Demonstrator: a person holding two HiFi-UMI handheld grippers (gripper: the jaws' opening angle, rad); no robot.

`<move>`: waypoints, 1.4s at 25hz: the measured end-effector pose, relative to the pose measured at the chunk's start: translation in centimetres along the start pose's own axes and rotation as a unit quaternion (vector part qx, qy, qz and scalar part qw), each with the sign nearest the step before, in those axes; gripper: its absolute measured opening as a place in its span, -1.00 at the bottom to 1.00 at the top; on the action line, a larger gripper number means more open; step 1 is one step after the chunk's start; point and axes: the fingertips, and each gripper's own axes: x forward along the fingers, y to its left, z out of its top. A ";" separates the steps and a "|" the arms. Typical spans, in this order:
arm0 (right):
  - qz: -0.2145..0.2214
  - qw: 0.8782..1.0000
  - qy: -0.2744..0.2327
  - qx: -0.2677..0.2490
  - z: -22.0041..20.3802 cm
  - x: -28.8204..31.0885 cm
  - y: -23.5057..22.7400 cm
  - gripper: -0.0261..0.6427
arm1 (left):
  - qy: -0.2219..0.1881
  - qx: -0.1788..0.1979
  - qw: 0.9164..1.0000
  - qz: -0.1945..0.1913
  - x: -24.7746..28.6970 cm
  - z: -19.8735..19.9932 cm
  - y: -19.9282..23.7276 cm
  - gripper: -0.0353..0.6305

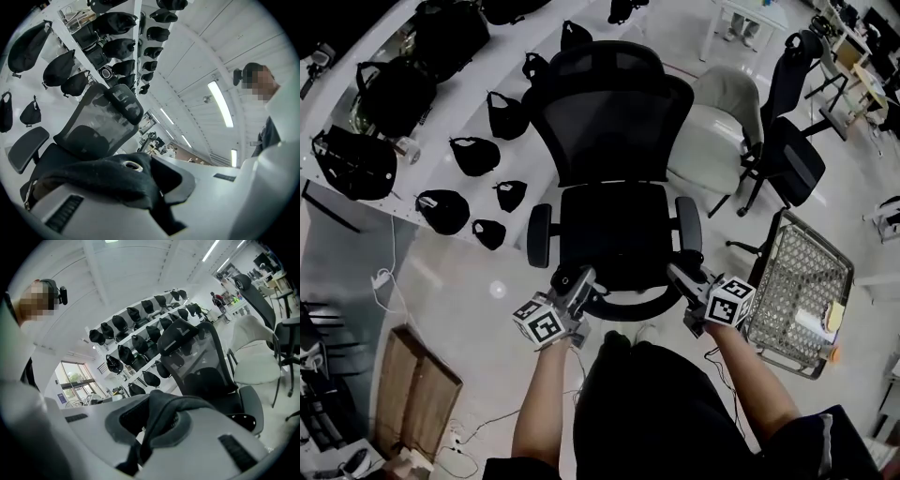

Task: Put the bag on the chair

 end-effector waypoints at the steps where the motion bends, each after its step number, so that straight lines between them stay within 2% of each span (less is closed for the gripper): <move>1: 0.000 1.000 0.000 -0.002 0.5 0.8 -0.4 -0.89 | -0.001 -0.001 1.000 -0.002 0.4 0.6 0.6 -0.84; 9: -0.009 1.000 -0.007 -0.018 4.5 5.6 -4.6 -0.89 | 0.001 -0.017 1.000 -0.016 4.0 4.3 4.8 -0.85; 14: -0.022 0.999 -0.004 -0.028 6.1 9.1 -7.5 -0.89 | 0.021 -0.007 0.999 -0.028 6.3 5.7 8.2 -0.85; 20: -0.033 0.999 0.002 -0.005 8.0 12.7 -11.9 -0.89 | 0.055 -0.008 0.998 -0.029 10.1 7.4 11.8 -0.85; 27: -0.045 0.999 0.017 -0.009 8.4 15.7 -15.8 -0.89 | 0.052 -0.025 0.998 -0.026 13.0 8.4 16.3 -0.85; 32: -0.066 0.997 0.029 -0.016 8.0 17.8 -18.9 -0.89 | 0.070 -0.019 0.997 -0.021 14.7 8.3 19.7 -0.84; 35: -0.078 0.997 0.025 0.004 7.5 19.0 -20.6 -0.89 | 0.080 -0.021 0.996 -0.022 15.3 8.0 21.4 -0.84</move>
